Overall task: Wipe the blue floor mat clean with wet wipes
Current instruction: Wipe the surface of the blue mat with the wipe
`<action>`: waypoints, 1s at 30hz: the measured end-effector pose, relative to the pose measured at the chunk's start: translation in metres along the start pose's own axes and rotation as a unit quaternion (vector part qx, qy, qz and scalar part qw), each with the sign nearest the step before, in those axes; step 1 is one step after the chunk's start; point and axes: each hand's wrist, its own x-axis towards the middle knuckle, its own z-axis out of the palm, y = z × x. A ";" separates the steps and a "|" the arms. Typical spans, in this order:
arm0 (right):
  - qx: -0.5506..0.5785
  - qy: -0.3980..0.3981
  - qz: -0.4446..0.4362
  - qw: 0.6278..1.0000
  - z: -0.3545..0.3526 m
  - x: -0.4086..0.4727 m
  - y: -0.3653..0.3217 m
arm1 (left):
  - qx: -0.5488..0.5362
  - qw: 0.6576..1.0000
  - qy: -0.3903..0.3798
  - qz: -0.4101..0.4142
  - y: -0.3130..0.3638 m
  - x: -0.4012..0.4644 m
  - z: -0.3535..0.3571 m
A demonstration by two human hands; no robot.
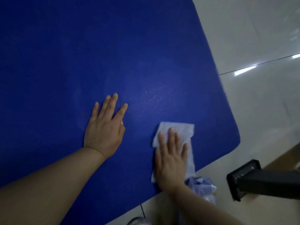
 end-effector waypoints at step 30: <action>0.037 -0.027 -0.056 0.997 -0.027 0.037 0.082 | 0.013 1.000 0.008 0.012 -0.004 0.001 0.001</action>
